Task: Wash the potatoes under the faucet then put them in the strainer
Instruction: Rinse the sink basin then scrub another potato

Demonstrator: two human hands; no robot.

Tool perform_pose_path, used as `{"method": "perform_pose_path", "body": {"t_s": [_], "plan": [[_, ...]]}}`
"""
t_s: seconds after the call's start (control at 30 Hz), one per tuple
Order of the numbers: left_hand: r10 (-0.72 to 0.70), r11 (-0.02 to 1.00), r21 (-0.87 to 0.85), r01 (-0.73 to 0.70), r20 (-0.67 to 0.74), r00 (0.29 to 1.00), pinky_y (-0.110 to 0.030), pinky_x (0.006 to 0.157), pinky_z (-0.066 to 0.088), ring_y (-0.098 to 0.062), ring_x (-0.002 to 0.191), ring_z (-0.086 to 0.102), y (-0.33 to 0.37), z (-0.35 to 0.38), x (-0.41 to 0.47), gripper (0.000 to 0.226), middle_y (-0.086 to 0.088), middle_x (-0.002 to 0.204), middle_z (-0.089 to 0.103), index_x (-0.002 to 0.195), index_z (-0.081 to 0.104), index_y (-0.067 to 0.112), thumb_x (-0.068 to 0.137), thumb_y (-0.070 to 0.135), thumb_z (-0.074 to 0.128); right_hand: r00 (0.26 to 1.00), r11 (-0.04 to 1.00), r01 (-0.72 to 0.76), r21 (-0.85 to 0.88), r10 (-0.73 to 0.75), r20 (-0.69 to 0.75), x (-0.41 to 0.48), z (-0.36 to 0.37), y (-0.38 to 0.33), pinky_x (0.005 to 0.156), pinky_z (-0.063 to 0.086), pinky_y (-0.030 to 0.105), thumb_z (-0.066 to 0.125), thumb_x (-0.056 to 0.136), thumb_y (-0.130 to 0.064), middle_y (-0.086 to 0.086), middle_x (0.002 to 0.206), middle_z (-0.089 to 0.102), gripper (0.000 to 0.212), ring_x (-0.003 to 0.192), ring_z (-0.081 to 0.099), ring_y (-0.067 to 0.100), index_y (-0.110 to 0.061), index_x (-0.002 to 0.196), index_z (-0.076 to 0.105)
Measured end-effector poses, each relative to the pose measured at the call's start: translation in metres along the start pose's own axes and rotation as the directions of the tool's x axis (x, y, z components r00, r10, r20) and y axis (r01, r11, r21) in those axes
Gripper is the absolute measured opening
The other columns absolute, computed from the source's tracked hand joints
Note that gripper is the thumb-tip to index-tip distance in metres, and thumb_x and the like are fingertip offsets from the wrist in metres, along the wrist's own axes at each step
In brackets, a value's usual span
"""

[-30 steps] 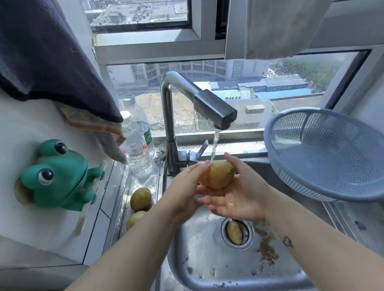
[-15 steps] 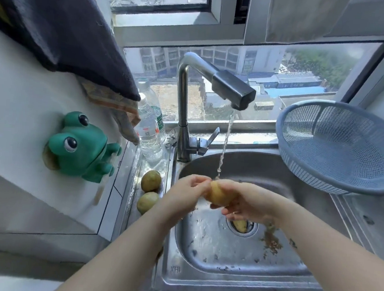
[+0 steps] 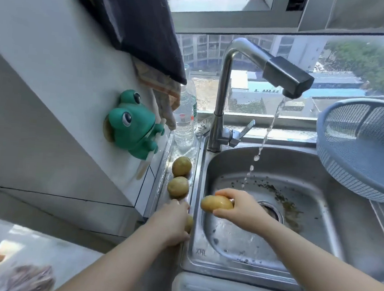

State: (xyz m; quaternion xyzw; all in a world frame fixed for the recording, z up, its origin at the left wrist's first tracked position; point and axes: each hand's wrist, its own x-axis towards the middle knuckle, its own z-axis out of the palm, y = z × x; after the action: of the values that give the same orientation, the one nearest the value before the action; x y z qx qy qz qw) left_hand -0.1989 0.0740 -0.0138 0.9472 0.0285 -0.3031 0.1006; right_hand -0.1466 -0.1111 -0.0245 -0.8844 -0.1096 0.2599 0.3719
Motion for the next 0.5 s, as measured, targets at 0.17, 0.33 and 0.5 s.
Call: {"method": "perform_pose_path", "body": {"t_s": [0.17, 0.33, 0.5], "plan": [[0.026, 0.999, 0.045, -0.021, -0.114, 0.993, -0.043, 0.085, 0.044, -0.034, 0.111, 0.052, -0.011, 0.011, -0.014, 0.028, -0.011, 0.121, 0.047, 0.118, 0.045, 0.013, 0.091, 0.014, 0.053, 0.995, 0.995, 0.095, -0.010, -0.095, 0.000, 0.012, 0.024, -0.015, 0.083, 0.043, 0.022, 0.072, 0.077, -0.028, -0.003, 0.117, 0.060, 0.052, 0.101, 0.056, 0.011, -0.023, 0.126, 0.054], [0.035, 0.996, 0.086, -0.025, -0.111, 0.993, -0.038, 0.077, 0.040, -0.032, 0.110, 0.052, -0.025, 0.020, -0.022, 0.039, -0.009, 0.125, 0.038, 0.123, 0.041, 0.012, 0.088, 0.009, 0.056, 0.981, 0.976, 0.190, -0.108, -0.194, -0.030, 0.022, 0.050, -0.023, 0.084, 0.031, 0.015, 0.072, 0.076, -0.021, -0.002, 0.111, 0.046, 0.051, 0.108, 0.050, 0.015, -0.020, 0.125, 0.056], [0.029, 0.999, 0.049, -0.021, -0.183, 0.983, -0.038, 0.067, 0.036, -0.033, 0.102, 0.055, -0.028, 0.020, -0.029, 0.038, -0.007, 0.122, 0.035, 0.118, 0.038, 0.013, 0.086, 0.015, 0.060, 0.953, 0.943, 0.299, -0.146, -0.304, -0.013, 0.031, 0.073, -0.021, 0.088, 0.037, 0.019, 0.070, 0.075, -0.013, -0.002, 0.117, 0.047, 0.049, 0.102, 0.051, 0.015, -0.020, 0.121, 0.056]]}}
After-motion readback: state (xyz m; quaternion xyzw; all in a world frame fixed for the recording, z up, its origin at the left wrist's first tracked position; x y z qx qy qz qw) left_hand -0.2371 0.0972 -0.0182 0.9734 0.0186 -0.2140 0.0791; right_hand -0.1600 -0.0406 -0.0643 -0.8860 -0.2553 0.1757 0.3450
